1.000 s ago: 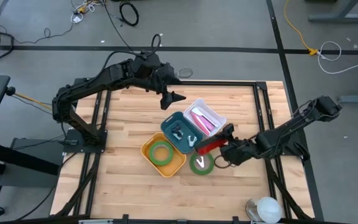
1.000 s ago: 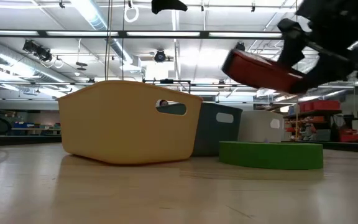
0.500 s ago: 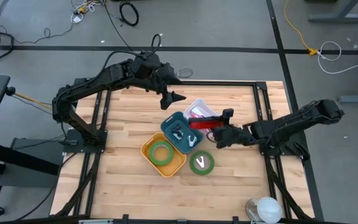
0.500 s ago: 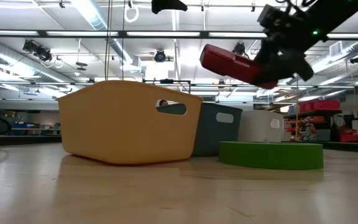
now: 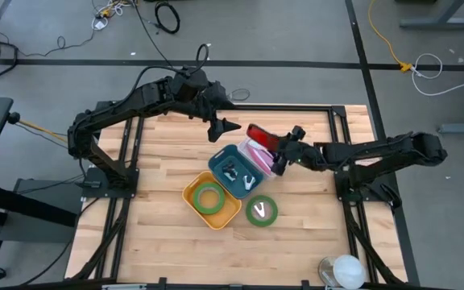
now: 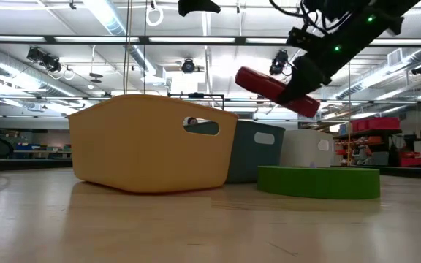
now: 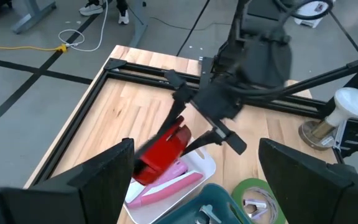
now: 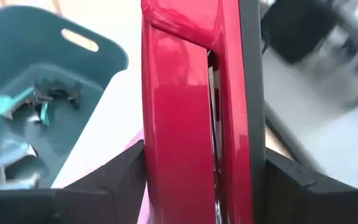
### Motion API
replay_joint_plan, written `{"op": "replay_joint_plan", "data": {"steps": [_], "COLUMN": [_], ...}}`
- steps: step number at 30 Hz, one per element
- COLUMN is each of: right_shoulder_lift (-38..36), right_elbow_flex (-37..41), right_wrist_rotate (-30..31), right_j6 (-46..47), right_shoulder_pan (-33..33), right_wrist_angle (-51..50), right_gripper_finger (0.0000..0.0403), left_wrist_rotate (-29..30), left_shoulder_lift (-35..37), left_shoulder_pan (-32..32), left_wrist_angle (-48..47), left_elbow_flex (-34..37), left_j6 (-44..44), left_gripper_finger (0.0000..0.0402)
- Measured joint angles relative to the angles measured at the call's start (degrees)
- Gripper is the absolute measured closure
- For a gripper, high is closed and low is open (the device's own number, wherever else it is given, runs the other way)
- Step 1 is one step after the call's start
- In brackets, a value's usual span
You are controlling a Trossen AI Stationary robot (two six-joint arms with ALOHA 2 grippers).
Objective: Pick and place Stapler, Stapler remover, tape
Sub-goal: Put the red stapler into the white bin
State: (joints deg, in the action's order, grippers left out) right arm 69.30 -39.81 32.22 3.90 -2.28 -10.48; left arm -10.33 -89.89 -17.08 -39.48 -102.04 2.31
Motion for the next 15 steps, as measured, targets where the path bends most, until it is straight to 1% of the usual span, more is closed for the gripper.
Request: {"op": "replay_joint_plan", "data": {"steps": [3,9,10,15], "right_shoulder_lift": [0.02,0.55,0.82,3.52], "right_elbow_flex": [0.0,0.0,0.0,0.0], "right_wrist_rotate": [-4.34,-15.24,-16.38,-18.01], "right_j6": [4.92,11.5,12.39,13.86], "right_shoulder_pan": [-2.09,-5.4,-5.74,-6.54], "right_wrist_angle": [-1.14,-3.29,-3.82,-4.96], "right_gripper_finger": [0.0161,0.0161,0.0161,0.0161], "left_wrist_rotate": [0.01,0.69,0.91,1.73], "left_shoulder_lift": [0.0,0.0,0.0,0.0], "left_shoulder_pan": [0.0,0.0,0.0,0.0], "left_wrist_angle": [0.16,0.35,0.35,0.38], "left_elbow_flex": [0.0,0.0,0.0,0.0], "left_j6": [0.02,0.01,0.01,0.02], "left_gripper_finger": [0.0058,0.0058,0.0058,0.0058]}}
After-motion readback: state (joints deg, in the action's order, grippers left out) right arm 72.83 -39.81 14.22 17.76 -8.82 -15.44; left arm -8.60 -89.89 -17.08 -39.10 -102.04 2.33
